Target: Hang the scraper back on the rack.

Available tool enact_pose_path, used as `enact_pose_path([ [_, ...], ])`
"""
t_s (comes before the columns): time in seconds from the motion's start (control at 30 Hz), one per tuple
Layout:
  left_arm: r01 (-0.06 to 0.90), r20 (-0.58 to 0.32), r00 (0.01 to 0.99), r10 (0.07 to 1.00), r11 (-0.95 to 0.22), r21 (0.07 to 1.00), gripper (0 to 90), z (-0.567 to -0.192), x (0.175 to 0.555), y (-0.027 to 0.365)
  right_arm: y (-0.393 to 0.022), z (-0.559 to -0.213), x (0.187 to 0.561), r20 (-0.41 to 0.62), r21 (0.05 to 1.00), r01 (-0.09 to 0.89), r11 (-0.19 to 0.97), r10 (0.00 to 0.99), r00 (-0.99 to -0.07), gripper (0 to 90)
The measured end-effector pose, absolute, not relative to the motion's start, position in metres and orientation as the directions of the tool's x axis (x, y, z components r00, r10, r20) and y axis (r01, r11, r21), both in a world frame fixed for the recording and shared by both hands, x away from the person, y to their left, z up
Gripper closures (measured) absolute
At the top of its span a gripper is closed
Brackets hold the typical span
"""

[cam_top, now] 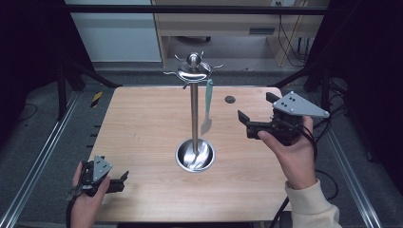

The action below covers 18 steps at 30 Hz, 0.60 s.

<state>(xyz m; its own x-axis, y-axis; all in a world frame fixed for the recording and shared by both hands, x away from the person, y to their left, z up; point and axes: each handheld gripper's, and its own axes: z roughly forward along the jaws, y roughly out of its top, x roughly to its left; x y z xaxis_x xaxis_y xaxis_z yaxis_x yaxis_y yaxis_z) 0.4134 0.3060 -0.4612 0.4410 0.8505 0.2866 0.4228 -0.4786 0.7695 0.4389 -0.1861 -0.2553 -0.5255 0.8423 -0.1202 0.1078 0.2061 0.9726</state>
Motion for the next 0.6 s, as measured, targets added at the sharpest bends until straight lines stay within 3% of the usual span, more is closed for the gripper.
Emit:
enact_pose_path([
  [0.6, 0.422, 0.288, 0.449, 0.846, -0.485, 0.766, 2.7, -0.462, 0.414, 0.304, -0.191, -0.302, 0.429, -0.14, 0.957, 0.14, 0.256, 0.823, -0.55, 7.2],
])
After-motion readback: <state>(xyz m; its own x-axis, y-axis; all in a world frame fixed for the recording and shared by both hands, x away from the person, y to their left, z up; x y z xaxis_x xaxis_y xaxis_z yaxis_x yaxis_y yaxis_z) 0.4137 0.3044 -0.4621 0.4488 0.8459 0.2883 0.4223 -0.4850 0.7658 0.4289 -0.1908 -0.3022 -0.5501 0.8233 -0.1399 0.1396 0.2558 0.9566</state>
